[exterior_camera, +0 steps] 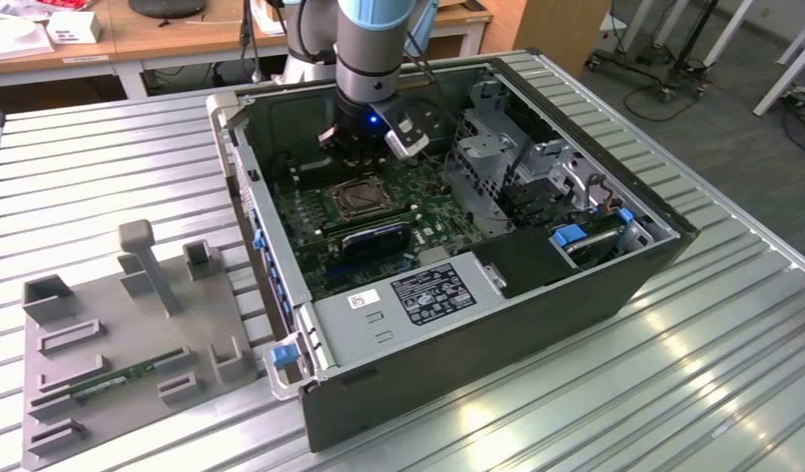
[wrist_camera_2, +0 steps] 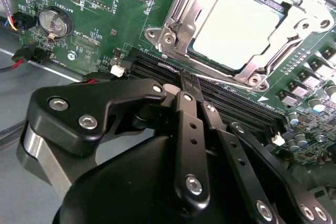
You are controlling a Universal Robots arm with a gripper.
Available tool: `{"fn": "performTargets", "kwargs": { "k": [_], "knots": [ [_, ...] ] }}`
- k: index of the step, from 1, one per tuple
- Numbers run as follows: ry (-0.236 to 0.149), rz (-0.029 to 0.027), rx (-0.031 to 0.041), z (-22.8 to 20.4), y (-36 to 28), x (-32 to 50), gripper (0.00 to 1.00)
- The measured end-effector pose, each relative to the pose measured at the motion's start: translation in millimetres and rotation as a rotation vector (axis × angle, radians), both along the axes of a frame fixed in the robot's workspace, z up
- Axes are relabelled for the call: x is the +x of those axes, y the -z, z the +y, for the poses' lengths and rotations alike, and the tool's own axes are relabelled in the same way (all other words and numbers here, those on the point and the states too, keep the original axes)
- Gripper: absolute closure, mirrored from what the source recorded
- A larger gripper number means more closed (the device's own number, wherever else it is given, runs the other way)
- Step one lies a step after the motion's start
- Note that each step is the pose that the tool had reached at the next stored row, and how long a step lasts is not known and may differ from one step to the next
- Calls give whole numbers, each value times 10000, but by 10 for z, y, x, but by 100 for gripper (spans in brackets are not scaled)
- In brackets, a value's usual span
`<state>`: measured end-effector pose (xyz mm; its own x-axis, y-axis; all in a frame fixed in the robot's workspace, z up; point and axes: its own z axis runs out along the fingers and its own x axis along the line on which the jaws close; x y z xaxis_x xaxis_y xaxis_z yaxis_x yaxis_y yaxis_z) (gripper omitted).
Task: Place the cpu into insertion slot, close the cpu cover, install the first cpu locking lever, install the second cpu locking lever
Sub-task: 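Install the first cpu locking lever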
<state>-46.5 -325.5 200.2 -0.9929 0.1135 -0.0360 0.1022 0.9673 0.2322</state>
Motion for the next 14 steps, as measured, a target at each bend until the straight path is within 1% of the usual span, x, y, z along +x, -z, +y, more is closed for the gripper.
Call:
{"fn": "performTargets", "kwargs": {
  "k": [6, 10, 12, 14],
  "knots": [
    [-1, 4, -1, 2, -7, 2, 89],
    [0, 4, -21, 3, -7, 3, 89],
    [0, 3, -64, 3, -3, 4, 89],
    [1, 4, -159, 3, 0, 5, 89]
  ]
}}
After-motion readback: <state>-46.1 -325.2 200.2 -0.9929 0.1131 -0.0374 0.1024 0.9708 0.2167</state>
